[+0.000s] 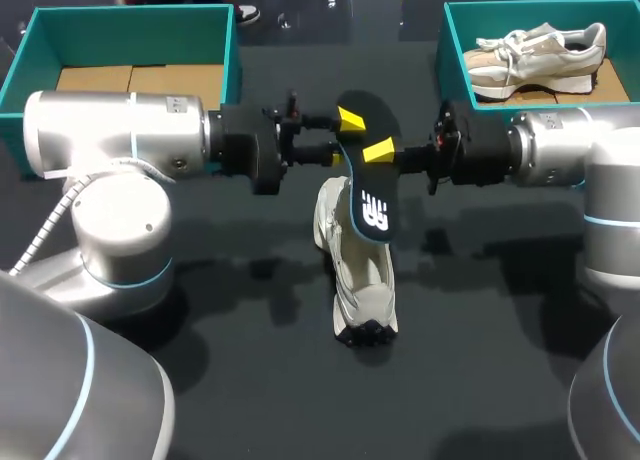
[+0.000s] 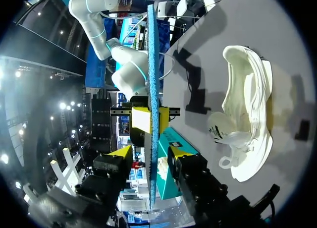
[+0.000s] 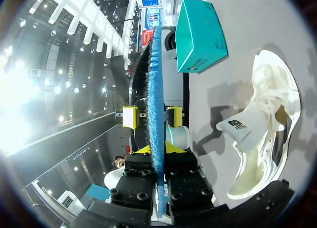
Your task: Take the shoe out of the shoebox, open the shoe tongue, remove and reinsert the insole, then place the shoe into the shoebox
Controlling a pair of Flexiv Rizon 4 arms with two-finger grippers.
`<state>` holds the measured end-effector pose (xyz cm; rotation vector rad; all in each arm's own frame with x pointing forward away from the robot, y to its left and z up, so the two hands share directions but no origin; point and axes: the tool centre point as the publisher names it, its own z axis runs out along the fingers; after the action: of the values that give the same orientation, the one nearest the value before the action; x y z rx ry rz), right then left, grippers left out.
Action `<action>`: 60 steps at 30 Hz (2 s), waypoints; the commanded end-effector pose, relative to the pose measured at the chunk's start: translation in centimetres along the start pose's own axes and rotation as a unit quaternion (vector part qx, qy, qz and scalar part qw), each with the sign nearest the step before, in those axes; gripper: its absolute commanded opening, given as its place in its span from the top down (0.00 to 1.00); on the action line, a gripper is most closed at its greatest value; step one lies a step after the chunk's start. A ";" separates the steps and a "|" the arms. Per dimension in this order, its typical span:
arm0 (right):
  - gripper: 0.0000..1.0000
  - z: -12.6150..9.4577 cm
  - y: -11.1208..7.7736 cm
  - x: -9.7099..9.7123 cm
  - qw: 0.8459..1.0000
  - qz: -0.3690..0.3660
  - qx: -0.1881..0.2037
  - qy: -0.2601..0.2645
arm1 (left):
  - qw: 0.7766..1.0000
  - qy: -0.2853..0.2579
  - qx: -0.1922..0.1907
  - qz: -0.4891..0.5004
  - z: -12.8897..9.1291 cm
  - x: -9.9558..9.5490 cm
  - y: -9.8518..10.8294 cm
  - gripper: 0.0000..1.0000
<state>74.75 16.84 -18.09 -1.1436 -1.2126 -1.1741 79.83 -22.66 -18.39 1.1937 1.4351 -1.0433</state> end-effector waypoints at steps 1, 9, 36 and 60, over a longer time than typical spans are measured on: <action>1.00 0.0 -0.2 0.1 1.000 0.000 -0.002 -0.002 | 1.000 -0.002 -0.004 0.002 0.9 0.2 0.0 0.54; 1.00 0.0 -0.2 0.1 1.000 0.000 -0.002 -0.002 | 1.000 -0.005 -0.004 0.003 1.9 0.2 0.1 0.57; 1.00 0.0 -0.2 0.1 1.000 0.000 -0.002 -0.002 | 1.000 -0.005 0.011 -0.007 3.7 0.5 -0.4 1.00; 0.00 -5.1 -1.7 -0.8 0.989 -0.135 0.045 -0.036 | 1.000 -0.022 0.007 -0.015 -2.1 -1.2 -2.2 1.00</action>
<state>73.31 12.84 -19.10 -0.9883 -1.4944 -1.2828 78.56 -23.06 -17.20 1.1572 1.4204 -1.0988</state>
